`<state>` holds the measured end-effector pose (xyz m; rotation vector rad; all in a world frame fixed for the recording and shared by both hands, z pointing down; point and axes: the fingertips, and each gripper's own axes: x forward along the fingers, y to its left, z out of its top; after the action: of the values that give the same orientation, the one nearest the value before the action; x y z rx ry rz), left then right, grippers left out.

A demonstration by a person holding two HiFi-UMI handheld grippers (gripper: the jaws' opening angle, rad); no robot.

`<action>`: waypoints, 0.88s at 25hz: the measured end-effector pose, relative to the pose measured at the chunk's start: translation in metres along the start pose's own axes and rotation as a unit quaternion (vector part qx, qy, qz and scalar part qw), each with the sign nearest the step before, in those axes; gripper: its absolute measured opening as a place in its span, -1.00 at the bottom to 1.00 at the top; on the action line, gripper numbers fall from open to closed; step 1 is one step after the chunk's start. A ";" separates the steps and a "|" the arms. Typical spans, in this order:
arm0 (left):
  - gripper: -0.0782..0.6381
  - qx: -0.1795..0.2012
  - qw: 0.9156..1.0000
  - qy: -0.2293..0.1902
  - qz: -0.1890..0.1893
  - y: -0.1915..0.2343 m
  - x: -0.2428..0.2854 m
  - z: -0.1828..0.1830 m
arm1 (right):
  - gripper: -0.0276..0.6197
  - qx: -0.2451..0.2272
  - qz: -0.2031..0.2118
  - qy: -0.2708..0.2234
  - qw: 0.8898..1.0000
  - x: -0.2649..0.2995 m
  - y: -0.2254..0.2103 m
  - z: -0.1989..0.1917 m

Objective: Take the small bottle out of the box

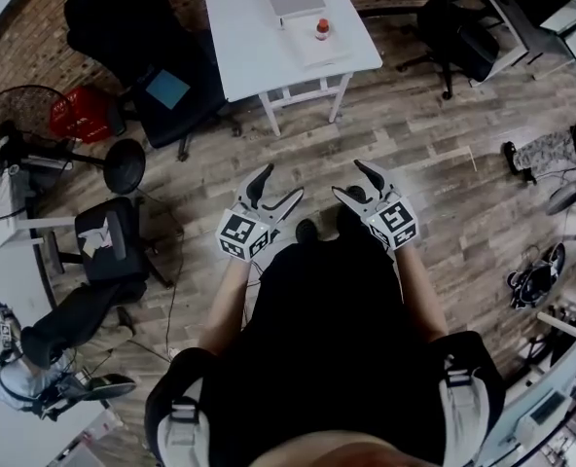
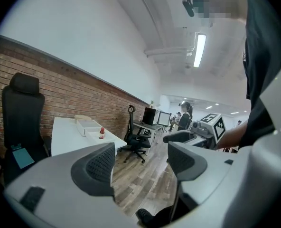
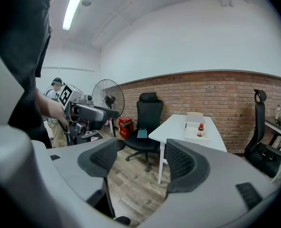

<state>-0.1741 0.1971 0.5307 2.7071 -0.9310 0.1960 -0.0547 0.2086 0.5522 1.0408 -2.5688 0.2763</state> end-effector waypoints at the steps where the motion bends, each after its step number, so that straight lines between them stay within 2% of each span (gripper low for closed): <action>1: 0.20 -0.001 1.000 0.000 0.005 0.003 0.000 0.000 | 0.07 0.000 0.003 0.002 1.000 0.003 -0.003 0.001; 11: 0.20 -0.021 0.998 0.010 0.051 0.033 0.013 0.001 | 0.07 -0.009 0.043 0.007 0.999 0.042 -0.038 0.009; 16: 0.20 -0.018 0.998 0.019 0.060 0.046 0.047 0.010 | 0.06 -0.002 0.060 0.010 0.998 0.053 -0.068 0.011; 22: 0.20 -0.014 0.998 0.020 0.065 0.056 0.107 0.033 | 0.07 -0.003 0.074 0.013 0.997 0.064 -0.127 0.013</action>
<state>-0.1235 0.0820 0.5336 2.6095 -1.0905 0.2593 -0.0110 0.0739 0.5711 0.8405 -2.6253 0.3179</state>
